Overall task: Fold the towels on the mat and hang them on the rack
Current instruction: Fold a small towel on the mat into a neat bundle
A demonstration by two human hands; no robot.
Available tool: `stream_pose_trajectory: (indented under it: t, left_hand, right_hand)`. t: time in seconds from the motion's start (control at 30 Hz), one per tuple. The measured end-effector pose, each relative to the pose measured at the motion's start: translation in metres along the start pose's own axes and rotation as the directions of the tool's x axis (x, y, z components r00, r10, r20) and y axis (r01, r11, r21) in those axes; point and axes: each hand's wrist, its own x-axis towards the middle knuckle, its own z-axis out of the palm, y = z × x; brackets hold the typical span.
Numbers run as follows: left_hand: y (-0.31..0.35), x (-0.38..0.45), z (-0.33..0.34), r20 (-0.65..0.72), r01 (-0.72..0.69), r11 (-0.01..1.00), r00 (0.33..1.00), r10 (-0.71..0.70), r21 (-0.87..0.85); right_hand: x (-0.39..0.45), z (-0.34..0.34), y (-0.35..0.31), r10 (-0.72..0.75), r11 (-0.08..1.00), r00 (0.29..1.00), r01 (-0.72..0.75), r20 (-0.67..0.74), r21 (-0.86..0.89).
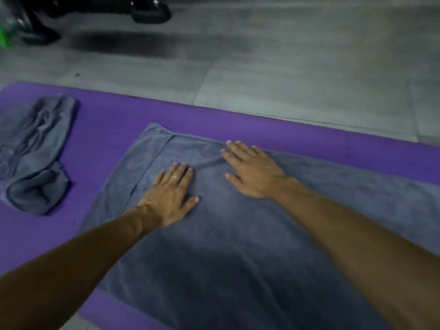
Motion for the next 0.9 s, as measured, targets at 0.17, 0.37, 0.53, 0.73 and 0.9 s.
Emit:
stream_pose_trajectory:
  t: [0.17,0.37,0.53,0.73,0.9]
  left_hand:
    - [-0.009,-0.03,0.036,0.014,0.07,0.976,0.998,-0.069,-0.206]
    - [-0.039,-0.076,0.042,-0.267,0.31,0.903,0.881,-0.39,-0.297]
    - [-0.085,-0.12,0.061,-0.187,0.537,0.805,0.789,-0.585,-0.251]
    - [-0.091,-0.126,0.06,-0.191,0.489,0.822,0.812,-0.551,-0.293]
    - [-0.088,-0.13,0.059,-0.33,0.301,0.887,0.847,-0.417,-0.35]
  right_hand:
    - [0.044,-0.004,0.002,0.174,0.948,0.979,-0.138,0.107,-0.286]
    - [0.106,-0.023,-0.065,0.002,0.983,0.994,-0.021,-0.108,-0.181]
    - [0.163,-0.014,-0.136,-0.169,0.96,0.98,0.14,-0.106,-0.241]
    - [0.189,-0.008,-0.136,-0.183,0.927,0.979,0.142,-0.088,-0.348]
    - [0.185,-0.011,-0.116,-0.226,0.942,0.967,0.186,-0.12,-0.278]
